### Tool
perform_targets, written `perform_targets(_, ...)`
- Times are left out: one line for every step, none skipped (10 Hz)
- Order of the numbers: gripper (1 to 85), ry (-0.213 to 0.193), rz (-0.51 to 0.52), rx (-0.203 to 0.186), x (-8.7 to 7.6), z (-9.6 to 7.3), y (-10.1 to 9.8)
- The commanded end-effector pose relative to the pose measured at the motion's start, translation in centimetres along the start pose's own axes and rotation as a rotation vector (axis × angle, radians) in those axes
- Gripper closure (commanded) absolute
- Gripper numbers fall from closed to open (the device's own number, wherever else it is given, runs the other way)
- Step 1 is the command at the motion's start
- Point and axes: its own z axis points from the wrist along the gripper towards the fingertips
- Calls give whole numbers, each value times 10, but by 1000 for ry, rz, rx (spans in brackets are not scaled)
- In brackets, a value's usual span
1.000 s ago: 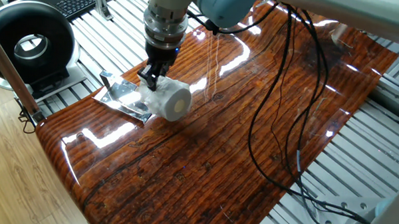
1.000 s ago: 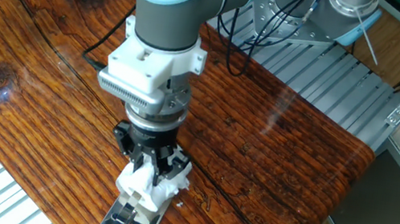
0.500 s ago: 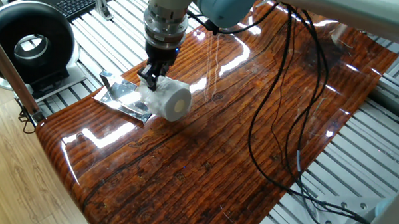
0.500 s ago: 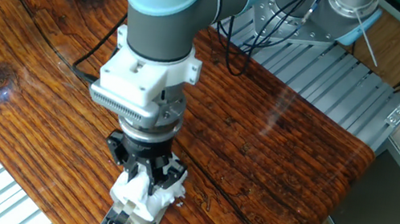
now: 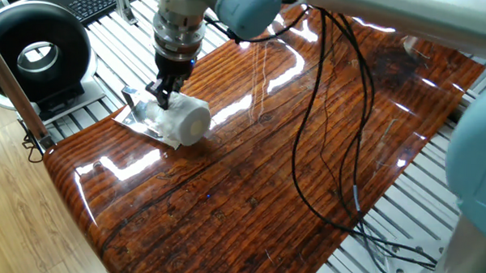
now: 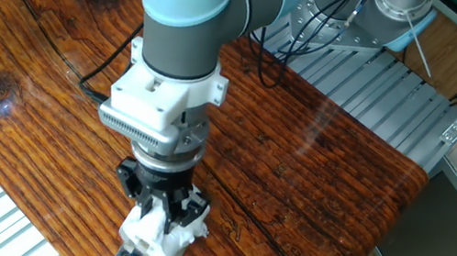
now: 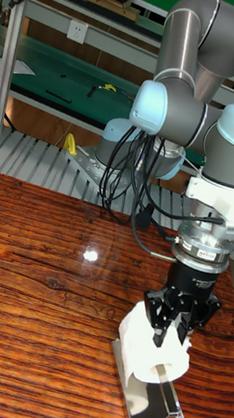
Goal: Put the toilet paper on its holder
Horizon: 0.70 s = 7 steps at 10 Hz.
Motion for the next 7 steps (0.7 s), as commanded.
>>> perform_targets(847,-45,5,-23,-16,2,5)
perform_targets(847,-60,2,-28,-20,2,6)
perform_targets(847,-76,-2,-38,-24,3,7)
perform_targets(847,-83,-9,-39,-25,5,6)
perform_targets(847,-92,-15,-41,-28,7,5)
perform_targets(847,-104,-24,-37,-31,11,2)
perform_targets(847,-115,-32,-42,-35,15,1)
